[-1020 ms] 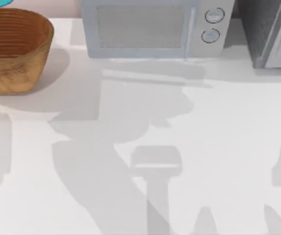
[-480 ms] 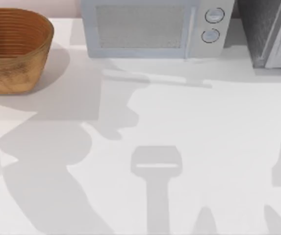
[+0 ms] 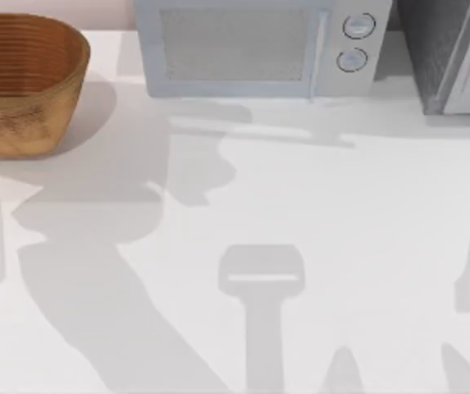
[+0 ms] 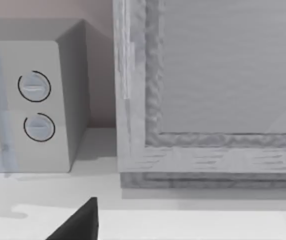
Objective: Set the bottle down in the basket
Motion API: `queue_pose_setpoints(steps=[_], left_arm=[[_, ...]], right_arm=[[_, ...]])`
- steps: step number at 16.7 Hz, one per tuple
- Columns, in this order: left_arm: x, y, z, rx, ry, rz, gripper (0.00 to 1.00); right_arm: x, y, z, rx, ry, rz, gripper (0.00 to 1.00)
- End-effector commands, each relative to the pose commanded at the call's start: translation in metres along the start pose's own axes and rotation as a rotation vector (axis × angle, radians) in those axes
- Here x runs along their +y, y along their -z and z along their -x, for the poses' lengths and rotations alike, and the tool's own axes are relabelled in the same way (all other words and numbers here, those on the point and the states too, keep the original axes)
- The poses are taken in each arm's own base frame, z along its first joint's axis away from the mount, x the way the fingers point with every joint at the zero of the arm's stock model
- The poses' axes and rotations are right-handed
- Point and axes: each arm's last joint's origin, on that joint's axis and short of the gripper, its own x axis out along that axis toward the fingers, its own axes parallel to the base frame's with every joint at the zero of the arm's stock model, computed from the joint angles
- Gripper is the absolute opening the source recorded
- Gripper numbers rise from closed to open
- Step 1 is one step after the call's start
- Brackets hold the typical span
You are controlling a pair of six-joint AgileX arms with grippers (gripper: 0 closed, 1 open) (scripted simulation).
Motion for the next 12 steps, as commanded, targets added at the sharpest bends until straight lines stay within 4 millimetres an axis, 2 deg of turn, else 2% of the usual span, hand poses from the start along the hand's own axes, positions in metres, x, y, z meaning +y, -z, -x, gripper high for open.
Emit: queue_pose_setpoints(steps=[2, 5, 12], left_arm=[[-0.0012, 0.0058, -0.0114, -0.002, 0.002, -0.004, 0.00], [-0.0013, 0.0059, -0.0117, -0.002, 0.003, -0.004, 0.00], [-0.0013, 0.0059, -0.0117, -0.002, 0.003, -0.004, 0.53]], right_arm=[[0.0000, 0.0000, 0.0000, 0.000, 0.000, 0.000, 1.00], [0.0000, 0.0000, 0.0000, 0.000, 0.000, 0.000, 1.00], [0.0000, 0.0000, 0.0000, 0.000, 0.000, 0.000, 1.00]])
